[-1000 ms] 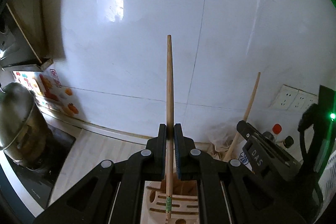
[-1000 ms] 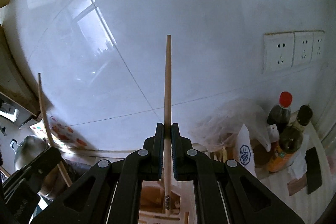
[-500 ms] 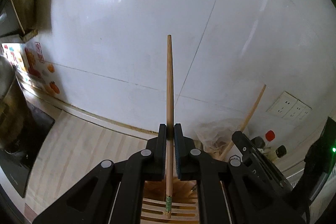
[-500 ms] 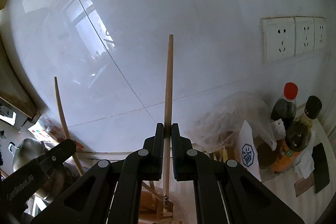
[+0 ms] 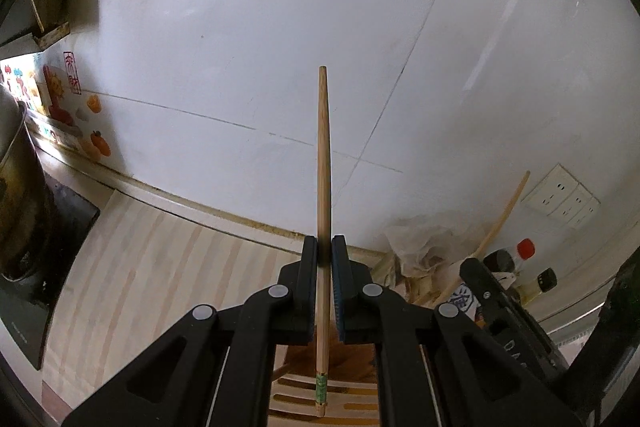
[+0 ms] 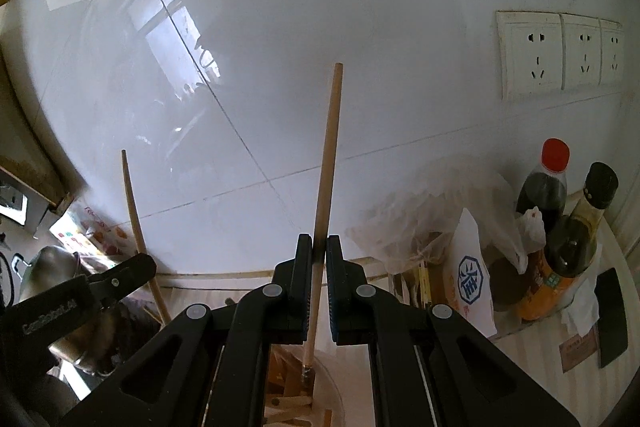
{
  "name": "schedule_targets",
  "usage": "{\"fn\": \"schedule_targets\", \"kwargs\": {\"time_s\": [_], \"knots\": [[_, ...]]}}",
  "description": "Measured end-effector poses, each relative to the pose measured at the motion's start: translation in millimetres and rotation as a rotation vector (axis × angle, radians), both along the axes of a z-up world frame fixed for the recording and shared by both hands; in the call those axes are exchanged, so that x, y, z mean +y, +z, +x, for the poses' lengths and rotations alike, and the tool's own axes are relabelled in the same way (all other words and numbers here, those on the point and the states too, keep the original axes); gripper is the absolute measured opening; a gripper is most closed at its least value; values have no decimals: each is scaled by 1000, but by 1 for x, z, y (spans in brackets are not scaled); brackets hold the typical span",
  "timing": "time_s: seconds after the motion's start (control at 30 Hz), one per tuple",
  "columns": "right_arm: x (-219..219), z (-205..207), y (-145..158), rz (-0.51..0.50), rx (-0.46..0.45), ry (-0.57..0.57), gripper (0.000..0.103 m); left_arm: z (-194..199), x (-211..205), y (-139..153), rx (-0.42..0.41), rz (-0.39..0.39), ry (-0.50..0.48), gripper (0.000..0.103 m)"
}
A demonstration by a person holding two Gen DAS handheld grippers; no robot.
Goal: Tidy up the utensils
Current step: 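Lift the left tool's chopstick into the pink holder while the right tool inserts its chopstick, then open both tools and move them back to the chopsticks on the mat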
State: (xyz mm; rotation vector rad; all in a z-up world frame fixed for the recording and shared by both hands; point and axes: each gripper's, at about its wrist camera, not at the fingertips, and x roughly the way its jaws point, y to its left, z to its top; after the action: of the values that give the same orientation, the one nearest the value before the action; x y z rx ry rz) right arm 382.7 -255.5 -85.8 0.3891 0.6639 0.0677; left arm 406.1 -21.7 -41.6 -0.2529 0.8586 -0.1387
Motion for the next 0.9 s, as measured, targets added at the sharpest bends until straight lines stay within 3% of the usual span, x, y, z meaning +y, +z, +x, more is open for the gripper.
{"fn": "schedule_targets", "kwargs": {"time_s": [0.23,0.43,0.63,0.9], "knots": [[1,-5,1,1,-2,6,7,9,4,6,-35,-14,16,5],[1,-2,6,-6,-19,-6,7,26,-3,2,-86,27,11,5],[3,-2,4,-12,-18,-3,7,24,-5,-15,-80,89,-9,5],[7,-11,1,-33,-10,20,7,5,-3,-23,-69,112,-38,5]]}}
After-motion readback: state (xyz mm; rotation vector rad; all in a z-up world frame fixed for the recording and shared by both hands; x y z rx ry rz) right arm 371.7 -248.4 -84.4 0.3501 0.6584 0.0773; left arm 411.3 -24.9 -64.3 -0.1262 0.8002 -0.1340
